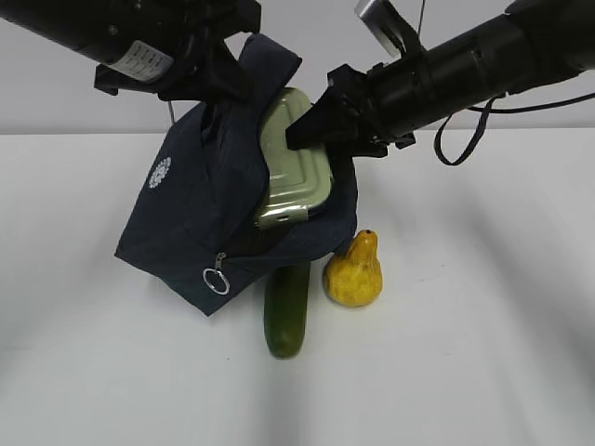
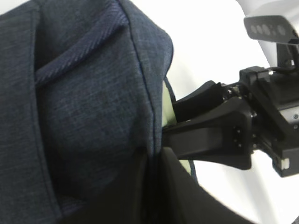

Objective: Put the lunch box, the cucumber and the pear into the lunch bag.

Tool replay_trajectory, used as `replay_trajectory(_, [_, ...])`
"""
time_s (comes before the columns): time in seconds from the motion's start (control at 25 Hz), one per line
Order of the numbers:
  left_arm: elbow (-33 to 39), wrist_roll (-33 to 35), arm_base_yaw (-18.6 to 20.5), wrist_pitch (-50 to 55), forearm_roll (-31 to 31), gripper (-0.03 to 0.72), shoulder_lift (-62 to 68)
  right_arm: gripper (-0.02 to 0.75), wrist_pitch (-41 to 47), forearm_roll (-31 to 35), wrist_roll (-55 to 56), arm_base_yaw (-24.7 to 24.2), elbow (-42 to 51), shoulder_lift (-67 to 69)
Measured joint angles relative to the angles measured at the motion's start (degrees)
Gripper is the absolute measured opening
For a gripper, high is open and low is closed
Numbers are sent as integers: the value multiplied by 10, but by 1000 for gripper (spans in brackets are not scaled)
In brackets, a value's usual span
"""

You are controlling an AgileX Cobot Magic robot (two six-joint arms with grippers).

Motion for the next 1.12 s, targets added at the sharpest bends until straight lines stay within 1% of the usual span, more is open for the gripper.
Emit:
replay_trajectory(0.36, [0,22,0,13,-29,3,0,358,8,1,0,6,0,0])
replay_trajectory(0.44, [0,37,0,20,-40,3,0,358,15,1,0,6,0,0])
replay_trajectory(0.52, [0,53,0,25,-61,3,0,358,16,1,0,7,0,0])
replay_trajectory(0.68, [0,106,0,27,-125,3,1,358,15,-1,0,13,0,0])
replay_trajectory(0.76, [0,119,0,28,-149,3,1,358,9,-4,0,18,0,0])
replay_trajectory(1.12, [0,123,0,47,-160,3,1,361,-19,-21,0,24,0,0])
